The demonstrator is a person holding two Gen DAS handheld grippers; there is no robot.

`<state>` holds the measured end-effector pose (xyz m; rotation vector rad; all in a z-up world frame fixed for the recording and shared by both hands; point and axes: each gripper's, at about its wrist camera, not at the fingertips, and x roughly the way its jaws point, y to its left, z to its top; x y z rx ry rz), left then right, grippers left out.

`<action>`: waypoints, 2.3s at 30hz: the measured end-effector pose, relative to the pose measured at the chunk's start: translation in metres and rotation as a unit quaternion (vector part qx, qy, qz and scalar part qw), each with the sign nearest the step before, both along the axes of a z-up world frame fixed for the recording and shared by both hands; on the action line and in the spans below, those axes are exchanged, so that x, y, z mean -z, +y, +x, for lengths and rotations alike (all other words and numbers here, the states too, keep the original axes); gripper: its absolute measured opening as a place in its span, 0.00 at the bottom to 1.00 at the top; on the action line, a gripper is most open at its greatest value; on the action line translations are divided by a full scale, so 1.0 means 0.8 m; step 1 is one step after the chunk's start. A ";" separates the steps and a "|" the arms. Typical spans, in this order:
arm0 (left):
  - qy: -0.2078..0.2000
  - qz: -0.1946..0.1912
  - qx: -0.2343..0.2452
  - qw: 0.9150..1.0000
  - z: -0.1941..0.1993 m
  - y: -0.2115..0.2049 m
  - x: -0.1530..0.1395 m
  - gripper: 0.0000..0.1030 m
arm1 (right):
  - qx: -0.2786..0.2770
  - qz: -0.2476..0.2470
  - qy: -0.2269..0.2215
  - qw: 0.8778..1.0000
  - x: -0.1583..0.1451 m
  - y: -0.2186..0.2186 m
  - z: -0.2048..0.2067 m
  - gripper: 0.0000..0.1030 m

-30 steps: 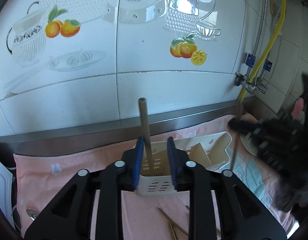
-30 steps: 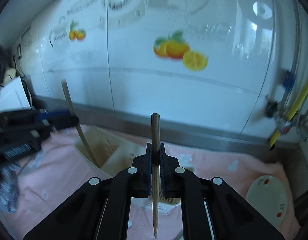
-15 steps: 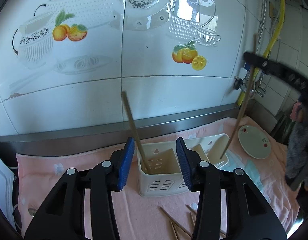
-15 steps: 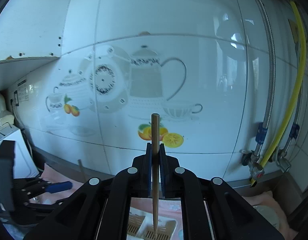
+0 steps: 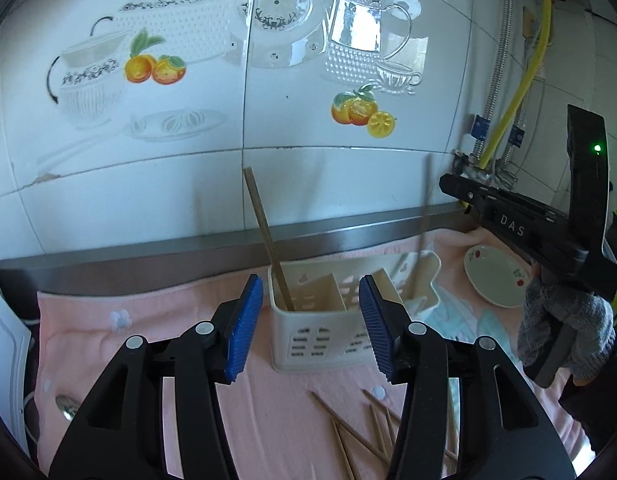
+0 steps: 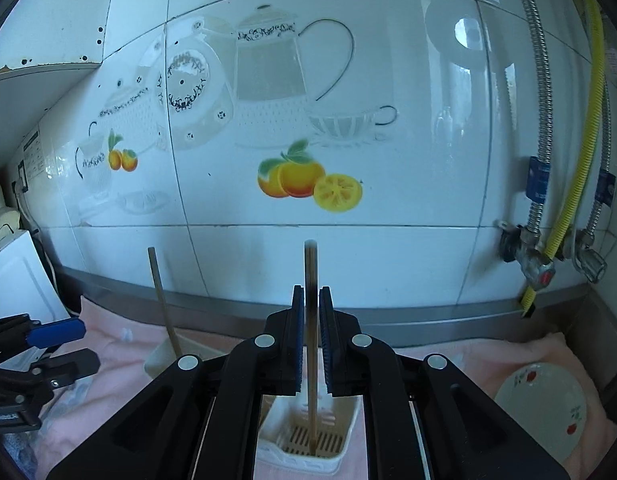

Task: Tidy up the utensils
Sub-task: 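Drop the chopsticks into the holder and open both tools, then move both tools back over the remaining chopsticks, then grasp a chopstick with the right tool while the left tool approaches another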

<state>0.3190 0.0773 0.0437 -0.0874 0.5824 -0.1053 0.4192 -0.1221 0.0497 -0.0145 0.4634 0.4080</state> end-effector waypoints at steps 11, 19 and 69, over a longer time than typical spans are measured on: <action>0.003 -0.006 -0.015 1.000 -0.070 -0.006 0.015 0.49 | -0.015 -0.001 -0.025 1.000 -0.034 -0.039 -0.095 0.33; 0.017 -0.026 -0.029 0.999 -0.122 -0.012 0.050 0.50 | -0.058 -0.024 0.015 0.998 0.013 -0.053 -0.194 0.35; 0.093 -0.068 -0.063 0.991 -0.238 -0.034 0.175 0.53 | -0.097 -0.118 0.165 0.974 0.235 -0.014 -0.238 0.11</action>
